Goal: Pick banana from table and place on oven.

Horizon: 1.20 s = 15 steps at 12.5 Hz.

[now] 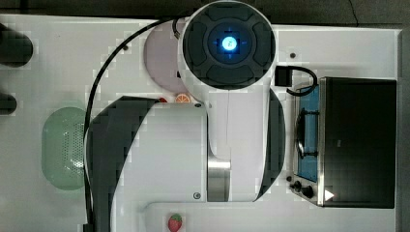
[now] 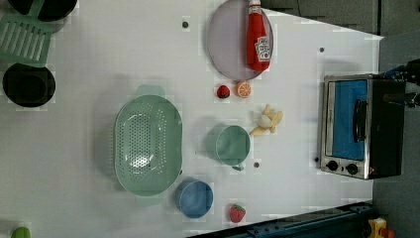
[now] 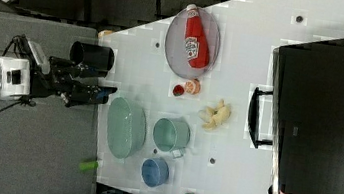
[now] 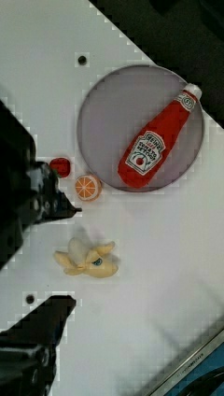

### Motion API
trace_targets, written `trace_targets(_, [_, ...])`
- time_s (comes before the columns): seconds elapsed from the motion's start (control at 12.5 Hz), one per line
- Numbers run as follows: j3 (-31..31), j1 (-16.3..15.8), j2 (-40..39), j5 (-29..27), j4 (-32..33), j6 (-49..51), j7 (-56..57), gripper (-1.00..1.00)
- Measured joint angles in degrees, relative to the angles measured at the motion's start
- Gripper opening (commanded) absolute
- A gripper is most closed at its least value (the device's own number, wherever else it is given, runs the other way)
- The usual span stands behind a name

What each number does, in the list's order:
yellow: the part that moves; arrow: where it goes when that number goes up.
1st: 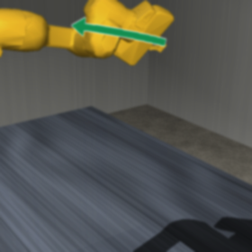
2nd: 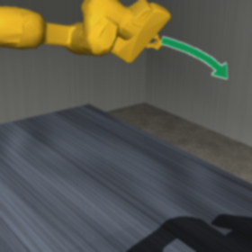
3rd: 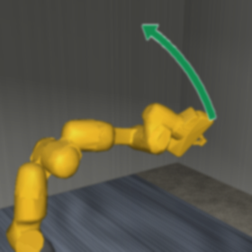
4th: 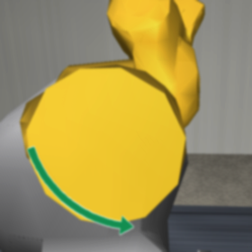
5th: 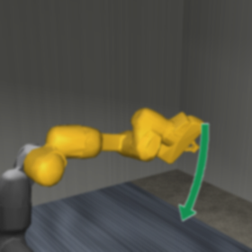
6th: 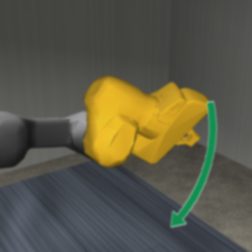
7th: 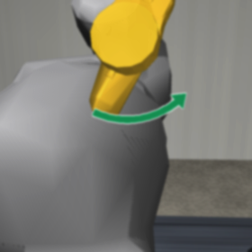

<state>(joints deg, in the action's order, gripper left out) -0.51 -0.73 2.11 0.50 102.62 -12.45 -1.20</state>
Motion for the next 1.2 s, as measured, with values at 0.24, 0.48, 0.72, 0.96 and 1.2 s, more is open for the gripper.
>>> trace_targets(0.24, [-0.4, 1.2, 18.2, -0.1, 17.3, 6.7, -1.2, 1.0])
trace_targets(0.48, [-0.6, 1.4, 29.4, -0.2, 19.0, 7.5, -1.7, 1.0])
trace_targets(0.72, [-0.1, 1.4, 29.8, 0.9, 18.1, 3.2, -1.8, 1.0])
trace_targets(0.96, [-0.1, 1.9, 21.8, 0.9, 21.5, -5.1, -1.8, 1.0])
trace_targets(1.2, [1.4, 3.3, 10.5, 1.3, 25.7, -14.2, -1.8, 1.0])
